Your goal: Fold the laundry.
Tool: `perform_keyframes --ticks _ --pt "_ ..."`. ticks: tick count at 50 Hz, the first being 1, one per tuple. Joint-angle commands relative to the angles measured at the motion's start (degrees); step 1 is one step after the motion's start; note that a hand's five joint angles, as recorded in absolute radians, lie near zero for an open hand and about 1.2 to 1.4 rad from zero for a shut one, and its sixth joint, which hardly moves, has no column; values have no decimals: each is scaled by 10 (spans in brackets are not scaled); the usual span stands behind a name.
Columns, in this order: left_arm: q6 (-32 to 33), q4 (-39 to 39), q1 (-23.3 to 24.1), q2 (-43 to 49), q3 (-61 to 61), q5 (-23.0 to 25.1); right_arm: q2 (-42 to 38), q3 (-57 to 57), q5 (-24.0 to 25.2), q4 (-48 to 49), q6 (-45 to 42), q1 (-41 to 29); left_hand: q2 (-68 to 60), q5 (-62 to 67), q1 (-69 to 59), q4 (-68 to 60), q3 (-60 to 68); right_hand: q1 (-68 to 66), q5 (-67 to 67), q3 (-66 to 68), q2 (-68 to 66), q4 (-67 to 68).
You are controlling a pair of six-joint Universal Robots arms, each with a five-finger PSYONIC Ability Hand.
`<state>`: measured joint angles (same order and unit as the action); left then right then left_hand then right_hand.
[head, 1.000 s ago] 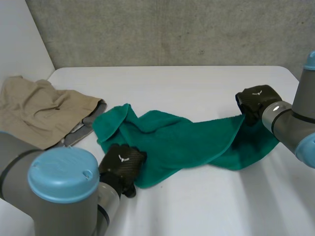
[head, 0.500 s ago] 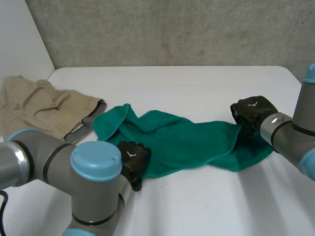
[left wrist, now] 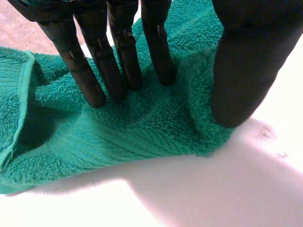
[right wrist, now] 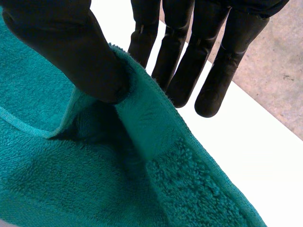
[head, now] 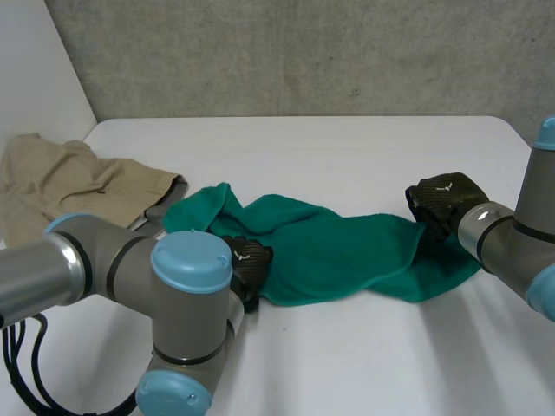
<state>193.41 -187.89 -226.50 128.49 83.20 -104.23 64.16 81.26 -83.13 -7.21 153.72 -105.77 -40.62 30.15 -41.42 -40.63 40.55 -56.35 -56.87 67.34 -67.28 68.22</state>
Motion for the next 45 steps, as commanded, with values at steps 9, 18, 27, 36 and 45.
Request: perform_keyframes --ticks 9,18,27,36,45 --pt "20 14 -39 -26 -37 -12 8 -11 3 -11 -15 16 -394 399 -386 -394 395 -237 -131 127 -127 118" --pt "115 96 -61 -221 -19 -13 126 -34 -4 -104 -169 50 -394 399 -386 -394 395 -237 -131 127 -127 118" --pt "190 224 -65 -315 -1 -11 197 -39 1 -236 -249 59 -394 399 -386 -394 395 -237 -131 127 -127 118" --pt "201 194 -95 -222 15 -9 106 -40 0 -227 -244 49 -394 399 -386 -394 395 -237 -131 127 -127 118" --pt "202 107 -117 -96 -94 -9 -32 -130 8 -200 -150 54 -394 399 -386 -394 395 -237 -131 127 -127 118"
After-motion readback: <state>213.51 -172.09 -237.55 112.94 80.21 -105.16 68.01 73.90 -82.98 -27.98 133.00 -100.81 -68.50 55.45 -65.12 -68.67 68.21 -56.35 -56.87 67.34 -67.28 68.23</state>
